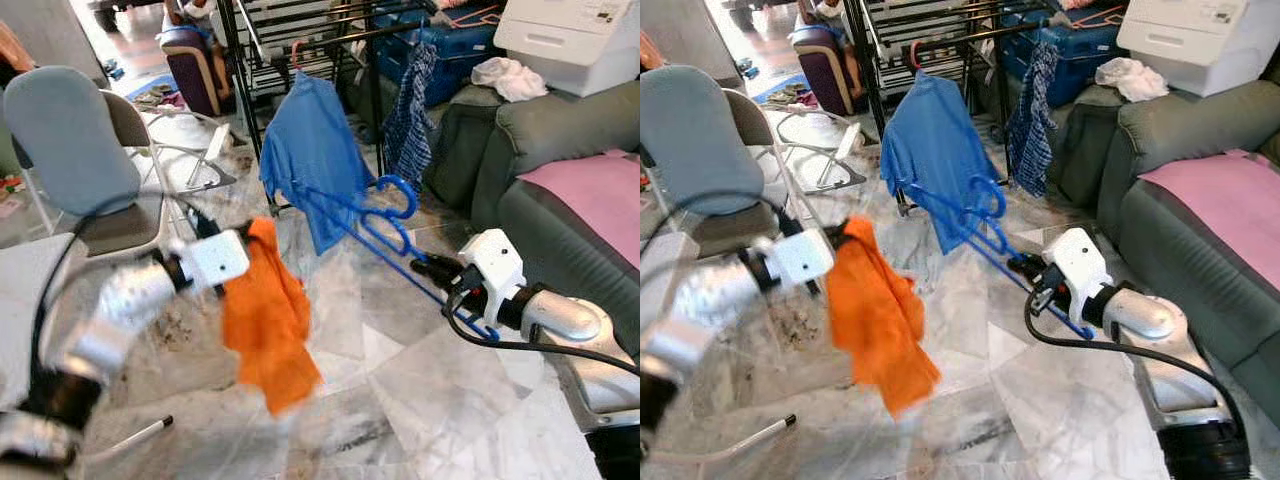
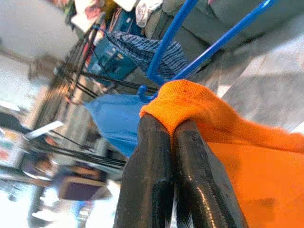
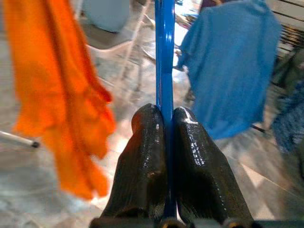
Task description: Hang hanger
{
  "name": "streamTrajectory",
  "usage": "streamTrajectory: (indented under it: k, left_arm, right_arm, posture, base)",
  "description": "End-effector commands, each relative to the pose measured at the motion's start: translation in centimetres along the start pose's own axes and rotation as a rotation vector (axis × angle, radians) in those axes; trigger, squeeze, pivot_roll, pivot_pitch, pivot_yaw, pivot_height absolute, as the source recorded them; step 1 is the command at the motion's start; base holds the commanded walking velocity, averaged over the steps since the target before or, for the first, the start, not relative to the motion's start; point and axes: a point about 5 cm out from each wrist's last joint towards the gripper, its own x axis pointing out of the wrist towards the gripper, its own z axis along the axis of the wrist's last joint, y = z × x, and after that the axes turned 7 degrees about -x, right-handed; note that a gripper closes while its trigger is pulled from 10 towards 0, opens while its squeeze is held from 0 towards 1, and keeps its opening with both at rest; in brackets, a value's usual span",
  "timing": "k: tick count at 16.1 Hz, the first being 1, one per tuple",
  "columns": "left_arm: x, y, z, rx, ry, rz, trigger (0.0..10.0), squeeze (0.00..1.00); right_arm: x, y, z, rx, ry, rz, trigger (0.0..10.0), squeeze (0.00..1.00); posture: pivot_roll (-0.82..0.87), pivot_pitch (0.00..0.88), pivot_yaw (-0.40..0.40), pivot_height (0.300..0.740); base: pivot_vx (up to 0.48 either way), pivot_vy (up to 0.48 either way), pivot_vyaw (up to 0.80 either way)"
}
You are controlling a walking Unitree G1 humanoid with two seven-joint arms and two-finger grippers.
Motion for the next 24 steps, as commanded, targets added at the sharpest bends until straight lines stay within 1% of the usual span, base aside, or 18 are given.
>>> streamTrajectory:
  k: [1,2,4,5,7,9,10,11,13,15,18,19,20,21,22,24]
  left_arm:
    - [0.0,0.2,-0.3,0.132,0.014,-0.038,10.0,0.0]
    - [0.2,0.2,-0.5,0.182,0.022,-0.05,10.0,0.0]
    - [0.8,0.4,-0.5,0.217,0.005,-0.065,10.0,0.0]
    - [1.1,0.4,-0.5,0.236,0.002,-0.074,10.0,0.0]
    - [1.3,0.4,-1.1,0.262,0.028,-0.08,10.0,0.0]
    - [1.1,0.8,-2.3,0.283,0.1,-0.065,10.0,0.0]
    - [0.9,1.1,-3.1,0.281,0.147,-0.05,10.0,0.0]
    - [0.7,1.3,-3.6,0.283,0.172,-0.04,10.0,0.0]
    - [0.6,1.5,-4.1,0.275,0.187,-0.021,10.0,0.0]
    - [0.6,1.4,-4.5,0.268,0.208,-0.028,10.0,0.0]
    - [0.6,1.3,-4.6,0.245,0.203,-0.022,10.0,0.0]
    - [0.9,1.1,-4.3,0.207,0.181,-0.017,10.0,0.0]
    - [1.1,1.0,-4.1,0.159,0.163,-0.009,10.0,0.0]
    - [1.1,0.8,-4.0,0.138,0.156,-0.02,10.0,0.0]
    - [1.1,0.6,-4.1,0.143,0.155,-0.041,10.0,0.0]
    - [0.8,0.3,-4.2,0.096,0.157,-0.076,10.0,0.0]
  right_arm:
    - [-0.6,-0.4,1.5,-0.011,-0.052,0.045,10.0,0.0]
    - [-1.0,-0.2,1.8,-0.01,-0.058,0.092,10.0,0.0]
    - [-1.7,-0.2,2.1,0.003,-0.059,0.167,10.0,0.0]
    - [-2.0,-0.3,2.1,-0.01,-0.047,0.199,10.0,0.0]
    - [-2.6,-0.7,2.3,-0.03,-0.021,0.235,10.0,0.0]
    - [-3.3,-1.3,2.0,-0.073,0.03,0.247,10.0,0.0]
    - [-3.7,-1.6,1.9,-0.084,0.048,0.259,10.0,0.0]
    - [-4.1,-1.8,2.1,-0.073,0.052,0.28,10.0,0.0]
    - [-5.0,-1.5,2.1,-0.058,0.084,0.363,10.0,0.0]
    - [-5.8,-1.4,1.7,-0.052,0.121,0.428,10.0,0.0]
    - [-6.0,-1.0,1.8,-0.038,0.127,0.469,10.0,0.0]
    - [-5.4,-0.7,1.2,-0.031,0.125,0.459,10.0,0.0]
    - [-5.1,-0.5,0.9,-0.042,0.125,0.448,10.0,0.0]
    - [-4.7,-0.5,0.8,-0.041,0.119,0.432,10.0,0.0]
    - [-4.4,-0.4,0.7,-0.038,0.113,0.424,10.0,0.0]
    - [-3.8,-0.4,0.6,-0.044,0.104,0.392,10.0,0.0]
  posture:
    - [-0.11,0.021,0.113,0.74]
    - [-0.11,0.022,0.114,0.74]
    - [-0.12,0.025,0.112,0.74]
    - [-0.12,0.03,0.109,0.74]
    - [-0.12,0.034,0.11,0.74]
    - [-0.12,0.032,0.11,0.74]
    - [-0.12,0.035,0.11,0.74]
    - [-0.12,0.035,0.11,0.74]
    - [-0.12,0.035,0.11,0.74]
    - [-0.12,0.039,0.105,0.74]
    - [-0.13,0.04,0.104,0.74]
    - [-0.13,0.04,0.104,0.74]
    - [-0.12,0.042,0.103,0.74]
    - [-0.12,0.043,0.102,0.74]
    - [-0.12,0.043,0.102,0.74]
    - [-0.12,0.044,0.1,0.74]
  base:
    - [0.0,0.0,0.0]
    - [0.0,0.0,0.0]
    - [0.0,0.0,0.0]
    - [0.0,0.0,0.0]
    - [0.0,0.0,0.0]
    - [0.0,0.0,0.0]
    - [0.0,0.0,0.0]
    - [0.0,0.0,0.0]
    - [0.0,0.0,0.0]
    - [0.0,0.0,0.0]
    - [0.0,0.0,0.0]
    - [0.0,0.0,0.0]
    - [0.0,0.0,0.0]
    - [0.0,0.0,0.0]
    - [0.0,0.0,0.0]
    - [0.0,0.0,0.0]
